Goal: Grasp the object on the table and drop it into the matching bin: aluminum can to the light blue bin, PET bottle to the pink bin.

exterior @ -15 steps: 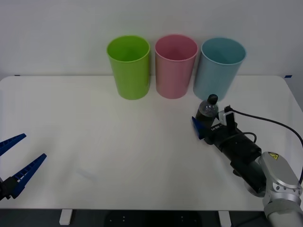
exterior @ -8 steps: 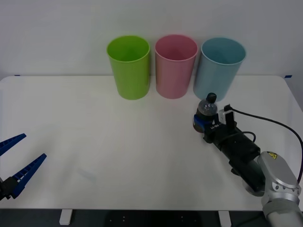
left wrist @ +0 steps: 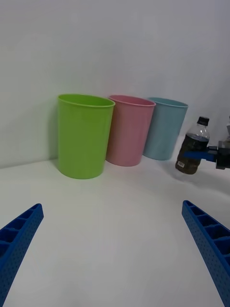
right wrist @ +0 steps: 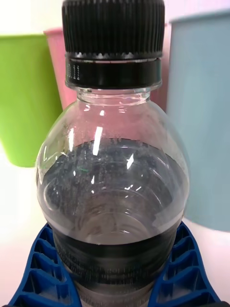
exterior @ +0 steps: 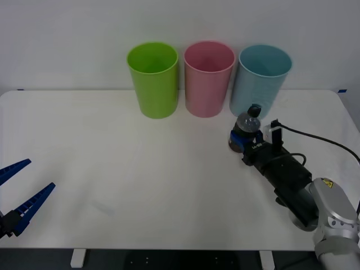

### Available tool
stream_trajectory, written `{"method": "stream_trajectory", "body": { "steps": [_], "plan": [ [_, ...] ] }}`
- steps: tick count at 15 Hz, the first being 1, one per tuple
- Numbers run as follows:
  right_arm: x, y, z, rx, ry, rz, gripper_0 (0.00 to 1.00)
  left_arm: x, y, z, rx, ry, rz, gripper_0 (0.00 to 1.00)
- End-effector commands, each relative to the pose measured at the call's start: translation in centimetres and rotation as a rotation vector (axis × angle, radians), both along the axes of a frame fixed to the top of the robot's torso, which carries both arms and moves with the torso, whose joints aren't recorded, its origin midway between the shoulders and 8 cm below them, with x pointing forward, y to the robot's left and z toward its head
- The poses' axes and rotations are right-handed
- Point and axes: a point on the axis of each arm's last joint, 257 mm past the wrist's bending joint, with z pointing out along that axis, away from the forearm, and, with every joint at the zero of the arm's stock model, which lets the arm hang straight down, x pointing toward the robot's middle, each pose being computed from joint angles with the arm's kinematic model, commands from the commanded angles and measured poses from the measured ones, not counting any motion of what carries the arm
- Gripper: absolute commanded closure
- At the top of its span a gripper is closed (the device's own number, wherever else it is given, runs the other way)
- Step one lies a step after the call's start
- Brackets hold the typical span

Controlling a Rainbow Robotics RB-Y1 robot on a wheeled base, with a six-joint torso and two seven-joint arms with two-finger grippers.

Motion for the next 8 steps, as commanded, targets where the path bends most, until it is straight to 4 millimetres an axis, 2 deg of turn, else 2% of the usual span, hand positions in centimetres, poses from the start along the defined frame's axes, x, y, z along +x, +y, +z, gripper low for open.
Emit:
{"method": "stream_trajectory", "body": {
  "steps": [1, 8],
  "plan": [
    [-0.6, 0.3, 1.8, 0.046, -0.005, 0.020, 1.00, 0.0, 0.0, 0.0, 0.000, 0.000, 0.000, 0.00],
    [-2.0, 1.2, 7.8, 0.139, -0.029, 0.104, 1.00, 0.0, 0.0, 0.0, 0.000, 0.000, 0.000, 0.00]
  ]
}}
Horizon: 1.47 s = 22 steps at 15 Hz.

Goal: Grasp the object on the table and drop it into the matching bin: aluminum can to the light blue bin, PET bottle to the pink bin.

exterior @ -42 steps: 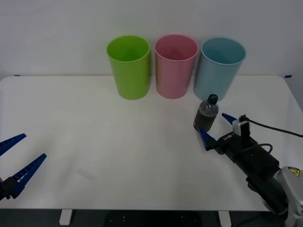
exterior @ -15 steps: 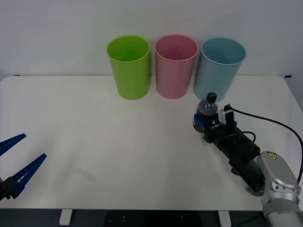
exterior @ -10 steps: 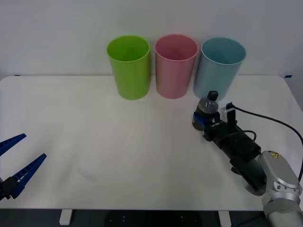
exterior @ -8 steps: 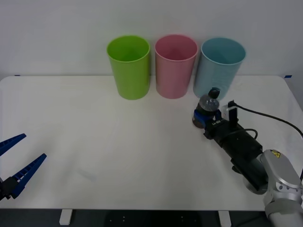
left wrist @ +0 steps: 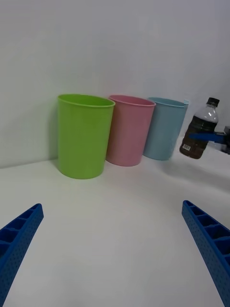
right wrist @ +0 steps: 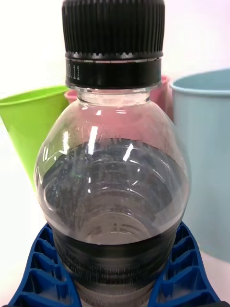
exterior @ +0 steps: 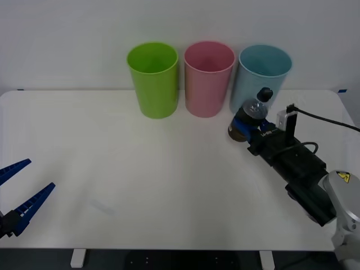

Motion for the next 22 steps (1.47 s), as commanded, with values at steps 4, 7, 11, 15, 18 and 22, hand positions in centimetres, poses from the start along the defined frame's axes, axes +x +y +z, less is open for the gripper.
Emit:
{"method": "stream_trajectory", "body": {
  "steps": [4, 7, 11, 15, 18, 22],
  "plan": [
    [-0.7, 1.1, 5.6, 0.020, -0.049, 0.057, 1.00, 0.0, 0.0, 0.0, 0.000, 0.000, 0.000, 0.00],
    [-0.5, 2.1, 8.3, 0.034, -0.069, 0.098, 1.00, 0.0, 0.0, 0.0, 0.000, 0.000, 0.000, 0.00],
    [0.6, 3.4, 12.4, 0.049, -0.094, 0.154, 1.00, 0.0, 0.0, 0.0, 0.000, 0.000, 0.000, 0.00],
    [1.3, 4.4, 15.7, 0.019, -0.124, 0.200, 1.00, 0.0, 0.0, 0.0, 0.000, 0.000, 0.000, 0.00],
    [3.2, 5.4, 17.0, -0.025, -0.131, 0.218, 1.00, 0.0, 0.0, 0.0, 0.000, 0.000, 0.000, 0.00],
    [6.5, 6.0, 18.0, -0.046, -0.118, 0.207, 1.00, 0.0, 0.0, 0.0, 0.000, 0.000, 0.000, 0.00]
  ]
}}
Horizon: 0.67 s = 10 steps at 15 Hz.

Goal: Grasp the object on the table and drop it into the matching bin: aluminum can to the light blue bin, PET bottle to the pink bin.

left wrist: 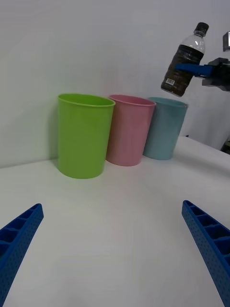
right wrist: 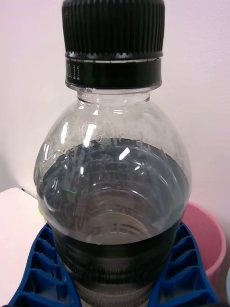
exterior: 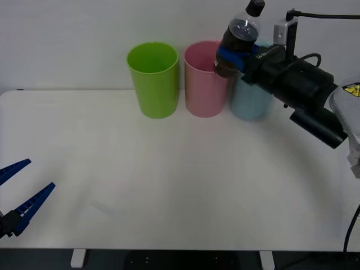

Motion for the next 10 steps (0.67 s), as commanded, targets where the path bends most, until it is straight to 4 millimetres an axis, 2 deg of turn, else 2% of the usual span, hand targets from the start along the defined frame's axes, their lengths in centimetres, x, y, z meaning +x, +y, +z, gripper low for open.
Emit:
{"method": "stream_trajectory", "body": {
  "steps": [1, 10],
  "plan": [
    [2.4, 0.5, 0.5, -0.014, 0.010, -0.015, 1.00, 0.0, 0.0, 0.0, 0.000, 0.000, 0.000, 0.00],
    [9.8, 3.5, 1.1, -0.003, 0.090, -0.085, 1.00, 0.0, 0.0, 0.0, 0.000, 0.000, 0.000, 0.00]
  ]
}}
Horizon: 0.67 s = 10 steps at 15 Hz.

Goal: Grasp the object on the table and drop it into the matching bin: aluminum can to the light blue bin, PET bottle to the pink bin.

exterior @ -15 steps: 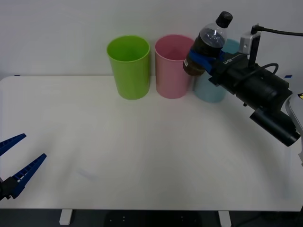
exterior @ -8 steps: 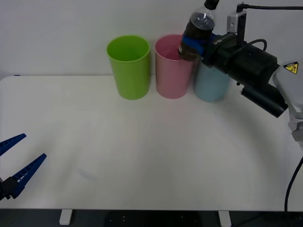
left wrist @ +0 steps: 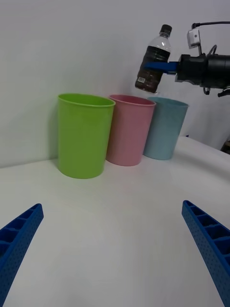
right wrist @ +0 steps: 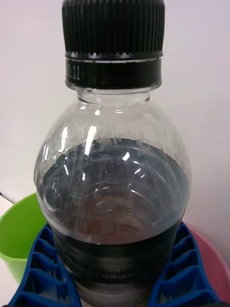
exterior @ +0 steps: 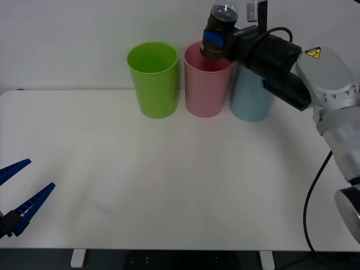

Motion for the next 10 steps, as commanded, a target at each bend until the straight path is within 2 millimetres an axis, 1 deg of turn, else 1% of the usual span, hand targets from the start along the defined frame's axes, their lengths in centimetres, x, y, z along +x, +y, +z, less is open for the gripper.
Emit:
{"method": "stream_trajectory", "body": {
  "steps": [1, 3, 5, 10],
  "plan": [
    [1.9, 0.7, 0.4, 0.013, 0.013, -0.043, 1.00, 0.0, 0.0, 0.0, 0.000, 0.000, 0.000, 0.00],
    [3.0, 0.9, 0.4, 0.018, 0.015, -0.085, 1.00, 0.0, 0.0, 0.0, 0.000, 0.000, 0.000, 0.00],
    [3.6, 0.6, 0.4, 0.017, 0.006, -0.122, 1.00, 0.0, 0.0, 0.0, 0.000, 0.000, 0.000, 0.00],
    [3.6, 0.7, 0.4, 0.003, -0.003, -0.122, 1.00, 0.0, 0.0, 0.0, 0.000, 0.000, 0.000, 0.00]
  ]
}}
